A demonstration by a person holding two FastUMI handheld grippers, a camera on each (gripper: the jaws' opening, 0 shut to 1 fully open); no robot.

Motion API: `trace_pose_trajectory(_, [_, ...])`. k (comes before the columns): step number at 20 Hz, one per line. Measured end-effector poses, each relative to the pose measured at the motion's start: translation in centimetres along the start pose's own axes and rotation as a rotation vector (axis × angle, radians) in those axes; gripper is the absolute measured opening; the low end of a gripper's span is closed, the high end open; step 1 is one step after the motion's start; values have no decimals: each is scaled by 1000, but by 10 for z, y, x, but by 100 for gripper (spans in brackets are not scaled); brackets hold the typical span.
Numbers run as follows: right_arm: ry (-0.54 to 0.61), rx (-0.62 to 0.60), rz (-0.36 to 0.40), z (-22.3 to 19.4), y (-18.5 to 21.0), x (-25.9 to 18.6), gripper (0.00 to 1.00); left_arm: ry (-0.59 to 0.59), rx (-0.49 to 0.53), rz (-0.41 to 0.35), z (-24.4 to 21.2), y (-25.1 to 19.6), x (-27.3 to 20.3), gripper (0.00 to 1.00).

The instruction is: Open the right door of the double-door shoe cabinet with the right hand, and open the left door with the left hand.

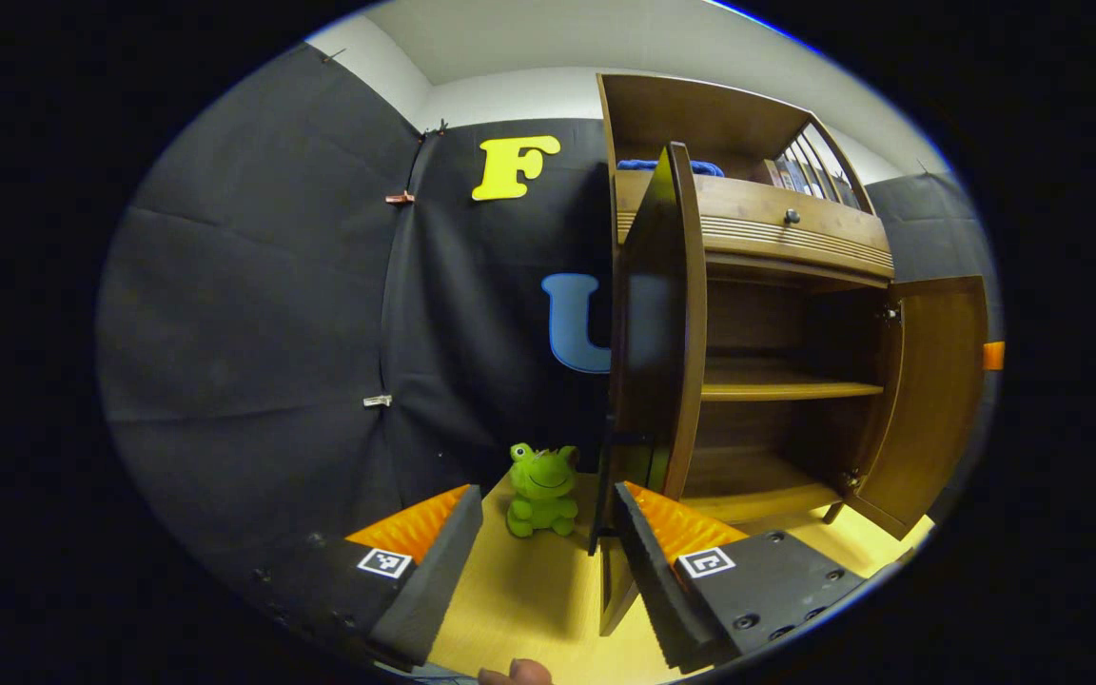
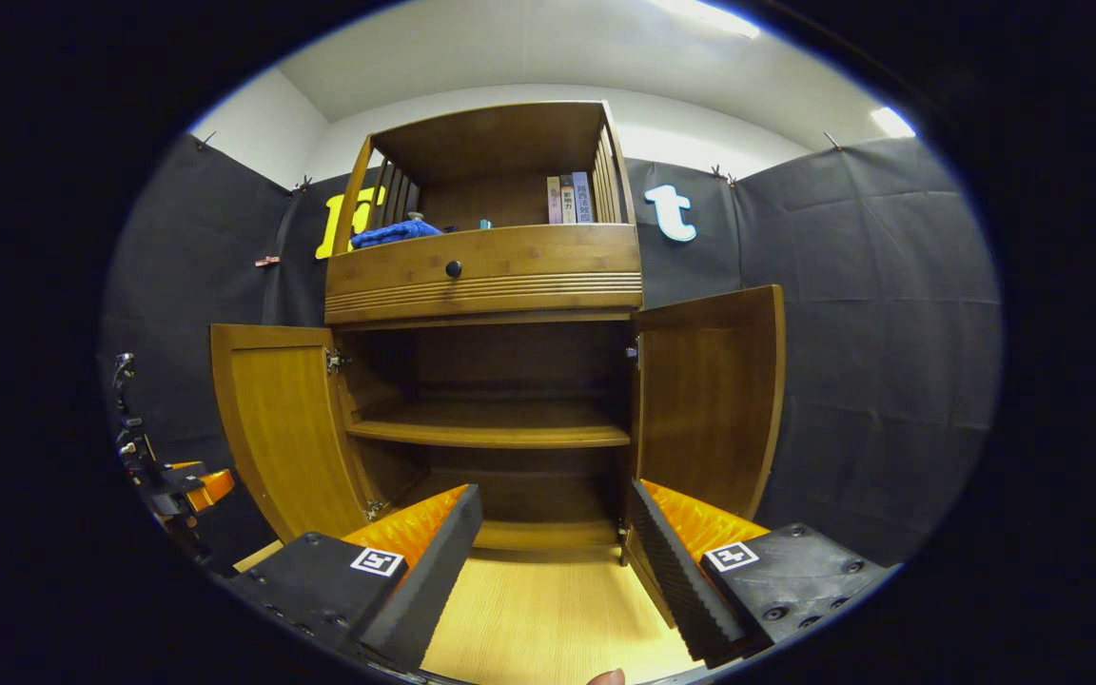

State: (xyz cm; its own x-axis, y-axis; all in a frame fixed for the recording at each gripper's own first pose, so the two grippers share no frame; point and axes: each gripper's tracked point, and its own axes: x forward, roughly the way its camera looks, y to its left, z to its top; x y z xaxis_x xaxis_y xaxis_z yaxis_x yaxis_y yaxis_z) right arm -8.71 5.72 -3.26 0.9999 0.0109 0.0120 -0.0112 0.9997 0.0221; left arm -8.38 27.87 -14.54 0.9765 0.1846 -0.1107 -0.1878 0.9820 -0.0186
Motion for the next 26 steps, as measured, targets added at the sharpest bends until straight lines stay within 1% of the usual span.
trace_pose_trajectory(1, [-4,5,4,1,1,1,100,5,8,-4,0,-3,-5,85])
trace_pose_trajectory(2, [-6,10,11,2,3,1,99,10,21,-6,1,-6,-9,90])
trace_pose_trajectory(3, [-9,11,17,3,4,2,100,12,33,-8,1,-9,-13,91])
trace_pose_trajectory(4, [-9,10,22,3,6,2,99,13,38,-14,4,-15,-16,91])
trace_pose_trajectory(7, [-14,12,43,4,11,2,100,1,25,-42,15,-39,-25,92])
trace_pose_trajectory(9, [-16,14,52,5,13,1,99,-7,13,-75,23,-57,-30,92])
trace_pose_trajectory(10, [-20,14,55,6,14,1,100,-9,8,-91,26,-67,-32,92])
trace_pose_trajectory(11, [-23,12,55,7,13,1,99,-11,3,-104,29,-75,-33,92])
trace_pose_trajectory(14, [-31,13,51,10,10,1,99,-17,-4,-140,37,-100,-38,93])
trace_pose_trajectory(17, [-40,22,42,13,5,1,100,-10,36,-153,37,-117,-39,93])
trace_pose_trajectory(18, [-43,23,40,14,5,0,98,-17,46,-155,40,-123,-39,93])
trace_pose_trajectory(19, [-46,23,38,15,4,0,100,-24,44,-164,43,-130,-40,94])
trace_pose_trajectory(20, [-48,22,37,15,4,-1,100,-29,33,-178,47,-139,-41,93])
trace_pose_trajectory(21, [-49,19,36,15,3,0,99,-34,15,-188,49,-146,-42,94])
trace_pose_trajectory(23, [-53,12,33,15,3,-2,100,-38,-7,-192,52,-155,-42,94])
trace_pose_trajectory(26, [-56,9,27,15,2,-2,99,-47,-20,-202,59,-170,-44,94])
